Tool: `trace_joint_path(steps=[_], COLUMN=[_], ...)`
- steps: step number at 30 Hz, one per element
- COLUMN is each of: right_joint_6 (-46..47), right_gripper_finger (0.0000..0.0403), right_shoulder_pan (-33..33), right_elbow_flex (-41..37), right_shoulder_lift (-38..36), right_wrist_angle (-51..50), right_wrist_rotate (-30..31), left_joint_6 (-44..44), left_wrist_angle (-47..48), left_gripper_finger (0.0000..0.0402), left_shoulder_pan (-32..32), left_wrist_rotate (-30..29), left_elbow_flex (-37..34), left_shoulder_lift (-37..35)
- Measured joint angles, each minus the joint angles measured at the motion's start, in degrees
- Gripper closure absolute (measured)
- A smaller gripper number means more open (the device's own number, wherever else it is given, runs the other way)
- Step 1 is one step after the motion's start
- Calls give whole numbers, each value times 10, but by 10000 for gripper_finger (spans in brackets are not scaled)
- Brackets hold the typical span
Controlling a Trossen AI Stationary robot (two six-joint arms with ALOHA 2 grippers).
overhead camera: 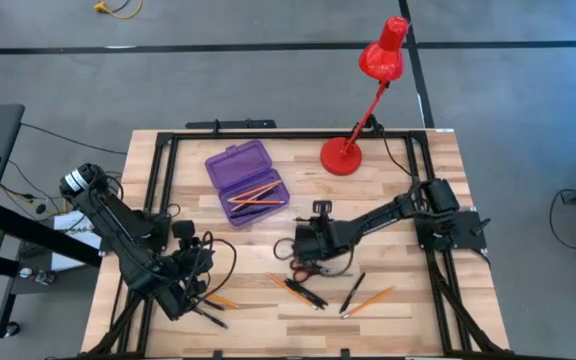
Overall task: Pick & place school supplies into a supply box
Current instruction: Put the transparent pen into the purple supply box
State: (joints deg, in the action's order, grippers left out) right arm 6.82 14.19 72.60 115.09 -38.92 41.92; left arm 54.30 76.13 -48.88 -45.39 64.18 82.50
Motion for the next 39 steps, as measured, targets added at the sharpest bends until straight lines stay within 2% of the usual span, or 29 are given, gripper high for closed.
trace_joint_path(steps=[6,10,15,21,27,29,39], right_joint_6=[0,-9,-84,-221,-377,-410,-426], right_gripper_finger=[389,389,389,389,386,387,385], right_shoulder_pan=[20,35,37,20,-14,-28,-100], right_elbow_flex=[0,1,1,2,3,11,79], right_shoulder_lift=[-1,-2,-2,-3,-3,-3,-4], right_wrist_angle=[13,22,87,228,389,409,413], right_wrist_rotate=[102,137,153,152,117,99,-46], left_joint_6=[10,10,20,33,61,66,84], left_wrist_angle=[1,1,1,3,17,17,16], left_gripper_finger=[292,292,292,292,292,292,292], left_shoulder_pan=[0,0,0,0,-13,-18,-31], left_wrist_rotate=[0,0,8,52,67,63,42], left_elbow_flex=[0,0,0,0,0,0,0], left_shoulder_lift=[0,0,0,0,0,0,0])
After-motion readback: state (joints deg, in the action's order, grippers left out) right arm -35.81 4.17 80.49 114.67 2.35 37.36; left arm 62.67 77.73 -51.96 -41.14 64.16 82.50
